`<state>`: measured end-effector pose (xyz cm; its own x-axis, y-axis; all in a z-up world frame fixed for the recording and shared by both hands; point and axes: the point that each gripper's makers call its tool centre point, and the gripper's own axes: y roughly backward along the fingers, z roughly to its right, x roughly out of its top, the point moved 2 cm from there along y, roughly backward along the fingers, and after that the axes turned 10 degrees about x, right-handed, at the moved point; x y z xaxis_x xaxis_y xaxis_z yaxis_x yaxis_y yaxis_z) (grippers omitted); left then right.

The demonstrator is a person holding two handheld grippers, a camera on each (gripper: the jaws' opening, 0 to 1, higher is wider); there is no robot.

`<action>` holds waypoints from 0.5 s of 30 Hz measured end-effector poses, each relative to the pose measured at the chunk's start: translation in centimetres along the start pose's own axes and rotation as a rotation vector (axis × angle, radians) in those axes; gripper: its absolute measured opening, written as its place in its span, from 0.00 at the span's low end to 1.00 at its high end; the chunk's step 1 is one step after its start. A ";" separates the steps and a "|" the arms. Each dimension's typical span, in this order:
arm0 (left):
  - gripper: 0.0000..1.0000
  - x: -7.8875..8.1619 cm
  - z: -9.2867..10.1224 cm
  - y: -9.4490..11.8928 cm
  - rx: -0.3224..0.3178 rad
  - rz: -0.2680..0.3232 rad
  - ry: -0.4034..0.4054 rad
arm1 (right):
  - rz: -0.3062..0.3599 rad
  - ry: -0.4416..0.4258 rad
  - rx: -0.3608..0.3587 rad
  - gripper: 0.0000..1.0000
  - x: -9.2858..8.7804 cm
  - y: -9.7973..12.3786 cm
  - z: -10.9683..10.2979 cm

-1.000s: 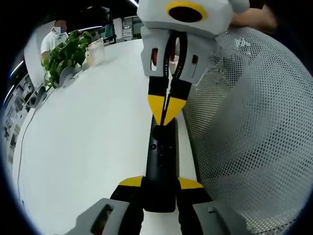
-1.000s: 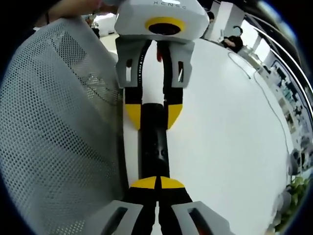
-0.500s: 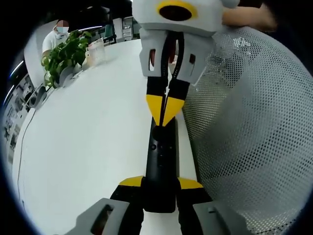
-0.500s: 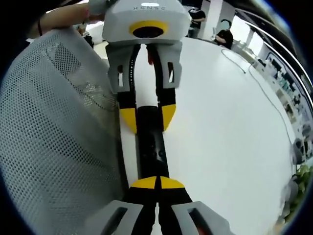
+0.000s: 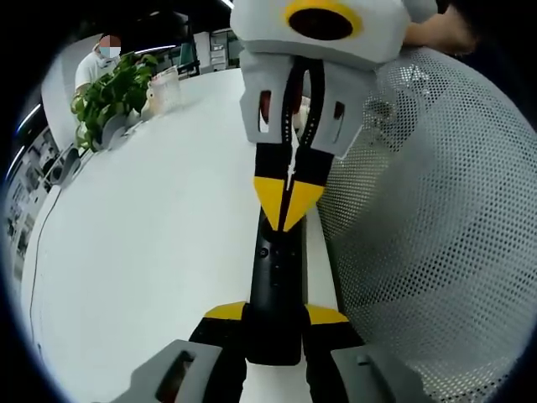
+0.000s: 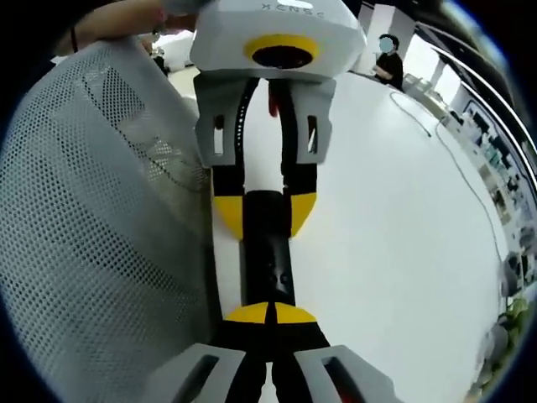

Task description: Press the specified remote control buttons in sequence, fully releasing each button before pressing the next.

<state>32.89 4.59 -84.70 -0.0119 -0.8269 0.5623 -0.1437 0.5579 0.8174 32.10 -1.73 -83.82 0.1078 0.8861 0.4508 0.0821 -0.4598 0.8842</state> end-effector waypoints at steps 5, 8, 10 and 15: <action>0.25 0.0 0.0 0.0 0.000 0.001 0.002 | 0.023 -0.020 0.004 0.00 0.1 0.1 -0.1; 0.25 0.0 -0.1 0.0 0.001 0.000 0.002 | 0.020 -0.011 -0.004 0.00 0.3 0.0 0.0; 0.25 0.0 0.0 0.0 0.001 0.001 0.004 | 0.019 0.000 -0.011 0.00 0.5 -0.1 0.0; 0.25 0.0 0.0 0.0 0.000 0.001 0.002 | 0.015 0.018 -0.019 0.00 0.5 -0.2 0.1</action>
<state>32.93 4.62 -84.69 -0.0096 -0.8262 0.5633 -0.1434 0.5586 0.8169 32.21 -1.19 -83.73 0.0911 0.8802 0.4657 0.0618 -0.4718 0.8796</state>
